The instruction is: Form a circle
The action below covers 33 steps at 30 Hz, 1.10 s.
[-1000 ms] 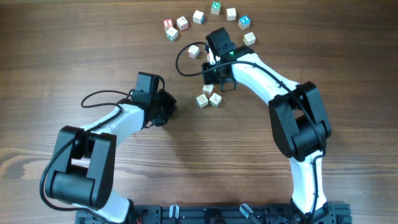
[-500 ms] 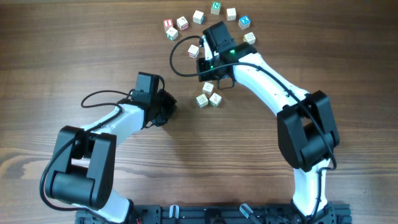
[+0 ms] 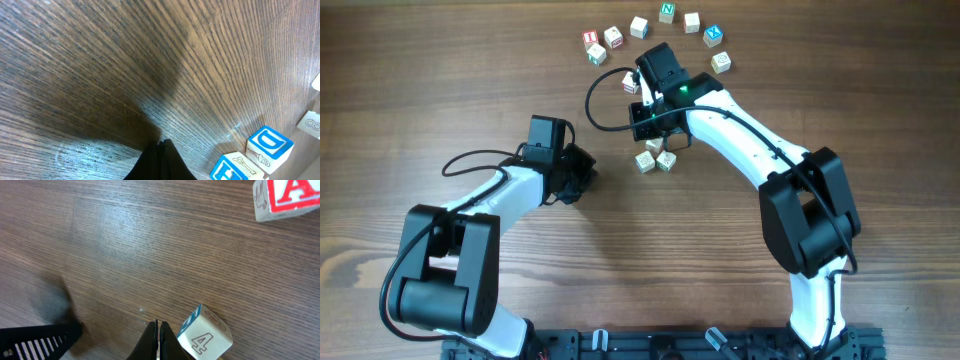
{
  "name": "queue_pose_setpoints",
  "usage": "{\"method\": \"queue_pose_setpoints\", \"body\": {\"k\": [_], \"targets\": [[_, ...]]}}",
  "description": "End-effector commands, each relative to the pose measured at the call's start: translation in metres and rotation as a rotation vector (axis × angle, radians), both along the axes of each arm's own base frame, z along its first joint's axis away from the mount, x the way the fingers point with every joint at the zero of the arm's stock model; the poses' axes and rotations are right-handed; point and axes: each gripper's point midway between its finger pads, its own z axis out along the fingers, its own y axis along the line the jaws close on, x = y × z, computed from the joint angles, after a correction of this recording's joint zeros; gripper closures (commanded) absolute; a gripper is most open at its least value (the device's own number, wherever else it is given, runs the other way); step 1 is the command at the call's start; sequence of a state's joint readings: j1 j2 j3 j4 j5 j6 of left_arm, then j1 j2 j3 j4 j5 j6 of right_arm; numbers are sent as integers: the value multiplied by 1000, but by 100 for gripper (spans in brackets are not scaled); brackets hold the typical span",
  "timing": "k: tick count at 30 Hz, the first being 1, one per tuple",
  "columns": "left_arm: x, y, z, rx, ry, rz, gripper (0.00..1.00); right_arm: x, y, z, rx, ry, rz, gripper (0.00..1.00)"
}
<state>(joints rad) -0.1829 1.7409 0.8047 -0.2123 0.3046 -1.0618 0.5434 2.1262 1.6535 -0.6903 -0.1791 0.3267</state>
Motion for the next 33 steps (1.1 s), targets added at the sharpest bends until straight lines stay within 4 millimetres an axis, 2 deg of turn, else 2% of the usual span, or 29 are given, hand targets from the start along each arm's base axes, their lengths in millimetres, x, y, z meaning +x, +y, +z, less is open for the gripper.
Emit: {"method": "queue_pose_setpoints", "body": {"k": [1,3,7,10,13,18,22,29,33], "targets": [[-30,23,-34,93,128,58,96,-5,-4,-18,-26,34,9,95],[-30,23,-34,93,128,57,96,0,-12,-19,-67,12,-27,95],[-30,23,-34,93,128,57,96,8,-51,-24,-197,14,-211,96],[-30,23,-34,93,127,57,96,12,-65,-25,-203,29,-240,96],[-29,23,-34,93,127,57,96,14,-74,-26,-198,48,-265,96],[-29,23,-34,93,126,57,96,0,-80,-32,-227,98,-258,95],[-29,23,-34,94,127,57,96,-6,-74,-38,-197,126,-238,95],[-29,23,-34,93,126,57,96,-3,-66,-37,-160,113,-216,95],[-29,23,-34,93,127,58,96,2,-26,-24,-14,82,-117,95]]}}
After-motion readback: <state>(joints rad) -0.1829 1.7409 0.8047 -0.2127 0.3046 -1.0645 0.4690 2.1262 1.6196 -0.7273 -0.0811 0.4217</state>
